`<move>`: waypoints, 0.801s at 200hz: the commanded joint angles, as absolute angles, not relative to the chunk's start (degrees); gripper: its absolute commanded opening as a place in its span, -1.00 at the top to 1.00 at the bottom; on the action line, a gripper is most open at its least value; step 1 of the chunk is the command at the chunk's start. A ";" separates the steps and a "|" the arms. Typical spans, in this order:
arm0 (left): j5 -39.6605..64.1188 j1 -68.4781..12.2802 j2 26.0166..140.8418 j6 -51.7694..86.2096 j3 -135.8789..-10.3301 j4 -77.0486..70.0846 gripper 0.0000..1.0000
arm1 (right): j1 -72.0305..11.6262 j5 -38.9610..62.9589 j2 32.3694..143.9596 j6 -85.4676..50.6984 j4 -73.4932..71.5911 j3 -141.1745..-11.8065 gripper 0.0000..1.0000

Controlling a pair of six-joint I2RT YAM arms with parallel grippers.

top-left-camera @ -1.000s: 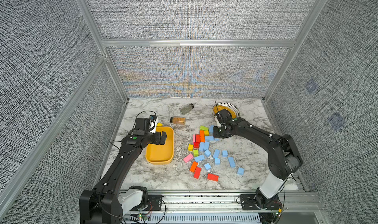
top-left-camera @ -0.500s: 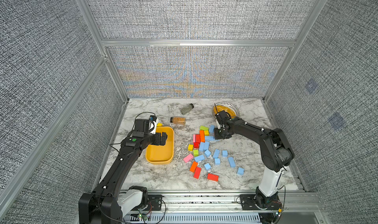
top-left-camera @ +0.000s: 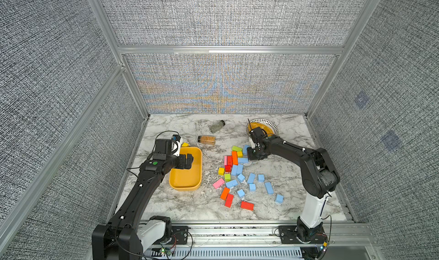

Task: Pick out the blue building blocks
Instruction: Pick up the building block from the center of the board, then place the building block in the storage box.

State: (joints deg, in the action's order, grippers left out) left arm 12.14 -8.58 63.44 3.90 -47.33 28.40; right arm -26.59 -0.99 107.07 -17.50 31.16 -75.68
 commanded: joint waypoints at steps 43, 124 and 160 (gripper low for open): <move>11.17 0.12 63.91 10.96 -47.15 26.22 -1.00 | -38.72 0.88 105.13 -21.01 28.37 -89.31 0.56; 12.46 12.59 68.17 21.46 -47.42 27.58 -1.00 | -53.11 12.21 131.42 -22.34 14.44 -117.77 0.56; 15.66 14.49 69.92 25.32 -47.21 28.48 -1.00 | -53.61 16.28 139.23 -26.80 6.06 -120.78 0.55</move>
State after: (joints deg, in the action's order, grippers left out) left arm 12.69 13.78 69.30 21.71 -47.27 27.83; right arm -53.41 11.51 136.31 -22.87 14.41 -119.79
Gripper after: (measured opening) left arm 0.999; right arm 0.331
